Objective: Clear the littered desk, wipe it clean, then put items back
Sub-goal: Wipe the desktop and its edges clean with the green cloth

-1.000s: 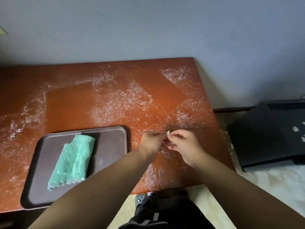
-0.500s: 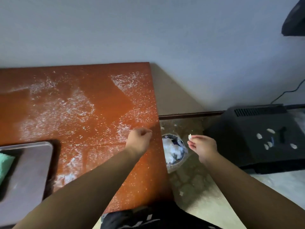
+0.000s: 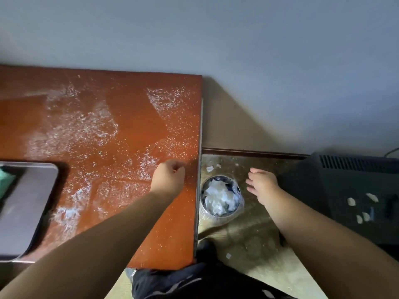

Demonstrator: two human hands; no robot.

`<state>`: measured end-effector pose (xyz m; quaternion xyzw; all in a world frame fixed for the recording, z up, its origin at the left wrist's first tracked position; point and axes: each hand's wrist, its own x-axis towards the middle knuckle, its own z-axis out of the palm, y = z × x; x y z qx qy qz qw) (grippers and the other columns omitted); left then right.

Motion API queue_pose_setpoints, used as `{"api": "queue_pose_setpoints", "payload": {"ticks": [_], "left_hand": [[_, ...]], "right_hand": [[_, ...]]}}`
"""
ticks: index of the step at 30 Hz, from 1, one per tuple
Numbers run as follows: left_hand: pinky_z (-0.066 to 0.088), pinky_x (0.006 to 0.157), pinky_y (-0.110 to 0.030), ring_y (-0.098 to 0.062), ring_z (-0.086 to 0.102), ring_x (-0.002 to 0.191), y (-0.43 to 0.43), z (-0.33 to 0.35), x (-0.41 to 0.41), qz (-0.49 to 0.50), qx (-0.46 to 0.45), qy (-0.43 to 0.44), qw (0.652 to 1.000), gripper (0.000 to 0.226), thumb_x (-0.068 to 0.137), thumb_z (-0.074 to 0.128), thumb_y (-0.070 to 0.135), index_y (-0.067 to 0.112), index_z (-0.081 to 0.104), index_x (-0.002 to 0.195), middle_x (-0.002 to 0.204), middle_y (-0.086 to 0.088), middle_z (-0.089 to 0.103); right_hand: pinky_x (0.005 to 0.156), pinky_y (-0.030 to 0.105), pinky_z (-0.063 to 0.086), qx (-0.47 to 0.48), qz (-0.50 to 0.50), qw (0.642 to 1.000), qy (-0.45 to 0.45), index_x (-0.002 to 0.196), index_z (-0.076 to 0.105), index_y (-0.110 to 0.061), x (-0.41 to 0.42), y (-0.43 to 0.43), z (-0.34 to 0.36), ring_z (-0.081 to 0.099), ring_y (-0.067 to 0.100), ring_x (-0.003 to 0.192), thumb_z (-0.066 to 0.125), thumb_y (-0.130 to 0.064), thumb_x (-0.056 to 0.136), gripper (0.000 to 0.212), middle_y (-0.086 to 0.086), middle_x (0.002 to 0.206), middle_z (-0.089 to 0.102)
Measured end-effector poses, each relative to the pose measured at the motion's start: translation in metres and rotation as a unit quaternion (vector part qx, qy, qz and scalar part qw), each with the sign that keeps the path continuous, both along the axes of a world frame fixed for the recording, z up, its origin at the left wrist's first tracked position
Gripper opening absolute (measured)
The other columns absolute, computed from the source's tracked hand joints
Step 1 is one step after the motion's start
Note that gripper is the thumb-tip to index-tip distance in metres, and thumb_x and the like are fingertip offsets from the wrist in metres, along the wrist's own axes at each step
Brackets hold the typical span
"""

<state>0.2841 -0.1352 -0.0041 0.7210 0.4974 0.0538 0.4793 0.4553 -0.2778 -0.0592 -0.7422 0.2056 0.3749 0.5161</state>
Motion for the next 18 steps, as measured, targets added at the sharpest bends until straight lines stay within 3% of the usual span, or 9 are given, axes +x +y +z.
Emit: {"api": "queue_pose_setpoints", "payload": {"ticks": [6,11,15,18], "left_hand": [[0.038,0.039,-0.020,-0.009,0.046,0.046,0.007,0.005,-0.014,0.025,0.022,-0.016,0.999,0.022,0.095,0.046,0.011,0.012,0.062,0.111,0.083,0.008,0.059],[0.038,0.045,-0.022,-0.014,0.046,0.050,0.034,0.016,-0.066,0.093,0.067,-0.015,0.993,0.026,0.094,0.046,0.013,0.011,0.060,0.117,0.088,-0.001,0.062],[0.045,0.065,-0.027,-0.020,0.058,0.072,0.077,0.027,-0.144,0.164,0.145,0.034,0.975,0.030,0.092,0.049,0.018,0.013,0.061,0.119,0.111,-0.008,0.063],[0.046,0.084,-0.032,-0.027,0.059,0.099,0.114,0.033,-0.219,0.234,0.166,0.061,0.956,0.029,0.089,0.052,0.016,0.010,0.063,0.115,0.115,-0.008,0.064]], "right_hand": [[0.080,0.028,0.053,0.069,0.114,0.983,-0.125,0.107,0.067,-0.012,-0.025,0.036,0.055,0.065,0.016,0.091,0.061,0.000,0.086,0.025,0.001,0.096,0.067],[0.092,0.031,0.050,0.102,0.300,0.915,-0.247,0.105,0.068,-0.016,-0.086,0.087,0.091,0.061,0.009,0.094,0.064,-0.008,0.084,0.023,-0.007,0.096,0.066],[0.090,0.024,0.047,0.104,0.431,0.857,-0.262,0.105,0.068,-0.017,-0.154,0.133,0.097,0.061,0.010,0.096,0.065,-0.010,0.084,0.023,-0.005,0.101,0.067],[0.088,0.027,0.050,0.122,0.484,0.839,-0.218,0.105,0.067,-0.017,-0.217,0.172,0.101,0.062,0.012,0.096,0.065,-0.010,0.084,0.022,-0.004,0.102,0.066]]}}
